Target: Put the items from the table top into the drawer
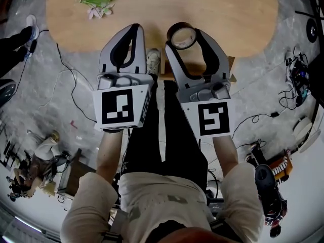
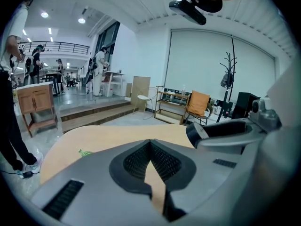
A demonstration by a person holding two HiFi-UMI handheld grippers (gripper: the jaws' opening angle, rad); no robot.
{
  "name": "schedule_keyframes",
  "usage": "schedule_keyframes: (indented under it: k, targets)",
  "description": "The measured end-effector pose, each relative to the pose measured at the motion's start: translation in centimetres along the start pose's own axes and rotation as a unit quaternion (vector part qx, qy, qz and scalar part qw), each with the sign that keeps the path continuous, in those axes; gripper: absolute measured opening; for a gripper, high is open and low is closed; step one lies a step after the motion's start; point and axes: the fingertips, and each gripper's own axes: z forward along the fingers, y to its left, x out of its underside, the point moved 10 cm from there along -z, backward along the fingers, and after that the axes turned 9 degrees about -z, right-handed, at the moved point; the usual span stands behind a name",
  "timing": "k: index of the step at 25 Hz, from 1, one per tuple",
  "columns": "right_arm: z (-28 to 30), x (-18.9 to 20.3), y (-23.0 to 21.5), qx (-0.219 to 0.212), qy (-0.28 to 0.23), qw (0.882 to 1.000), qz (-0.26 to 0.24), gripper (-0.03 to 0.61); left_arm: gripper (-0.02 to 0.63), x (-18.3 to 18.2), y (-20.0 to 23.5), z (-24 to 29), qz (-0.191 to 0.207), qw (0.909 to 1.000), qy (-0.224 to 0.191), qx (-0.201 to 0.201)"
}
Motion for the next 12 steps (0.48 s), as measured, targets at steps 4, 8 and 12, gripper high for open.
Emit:
schedule_keyframes:
  k: [4,8,12]
  targets:
    - [-0.4,4.6,2.3,-0.106,0.059,0.981,-0.152,0.25,0.008,1.1,0.5,-0.6,0.012,0.9998,0.013,0.002]
    - [-0.1,11.4,4.4,-0.221,0.112,0.939,-0.239,0.25,0.008,2.1,1.2,-1.4,0.019,0.9992,0.035,0.005]
    - [1.1,19.5,5.3,-0.316,0.217,0.88,-0.28,0.25,0.008,3.0,0.7,-1.6,0.008,0.9989,0.045,0.012]
